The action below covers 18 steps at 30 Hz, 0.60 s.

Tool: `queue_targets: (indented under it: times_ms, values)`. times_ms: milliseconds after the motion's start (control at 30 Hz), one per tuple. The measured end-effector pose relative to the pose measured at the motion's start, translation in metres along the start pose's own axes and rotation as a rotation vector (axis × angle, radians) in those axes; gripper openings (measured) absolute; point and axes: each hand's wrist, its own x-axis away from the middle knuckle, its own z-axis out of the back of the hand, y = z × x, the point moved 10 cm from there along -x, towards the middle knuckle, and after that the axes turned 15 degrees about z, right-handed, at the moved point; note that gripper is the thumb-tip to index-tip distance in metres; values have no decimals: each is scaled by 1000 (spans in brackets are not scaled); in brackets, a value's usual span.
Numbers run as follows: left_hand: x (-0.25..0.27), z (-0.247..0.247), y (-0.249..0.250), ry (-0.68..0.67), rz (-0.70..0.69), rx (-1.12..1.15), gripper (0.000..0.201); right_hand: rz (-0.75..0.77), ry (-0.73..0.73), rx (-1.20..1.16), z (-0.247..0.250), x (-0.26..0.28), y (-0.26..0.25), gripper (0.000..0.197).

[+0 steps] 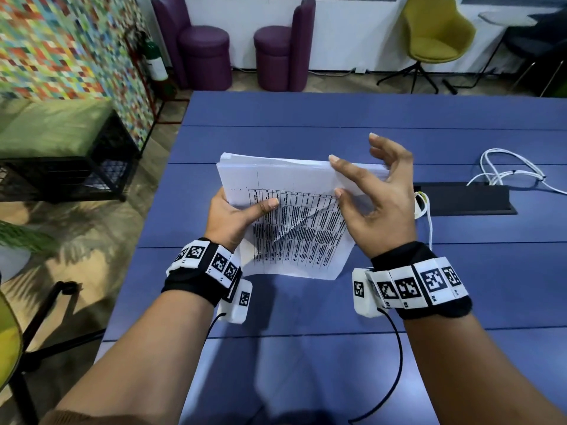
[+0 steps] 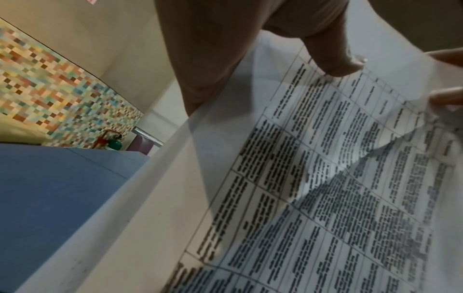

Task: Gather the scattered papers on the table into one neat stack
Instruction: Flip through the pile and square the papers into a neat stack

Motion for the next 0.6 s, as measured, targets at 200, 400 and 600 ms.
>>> queue_targets:
  times_ms: [200, 400, 600]
  values:
    - [17, -4, 38, 100, -200, 93, 65, -338, 160, -74, 2, 25, 33, 71]
    - [30, -1, 62, 383, -288, 163, 29, -275, 177, -118, -6, 28, 17, 46]
    - [29, 10, 62, 448, -350, 169, 16, -359, 204, -161, -7, 30, 25, 44]
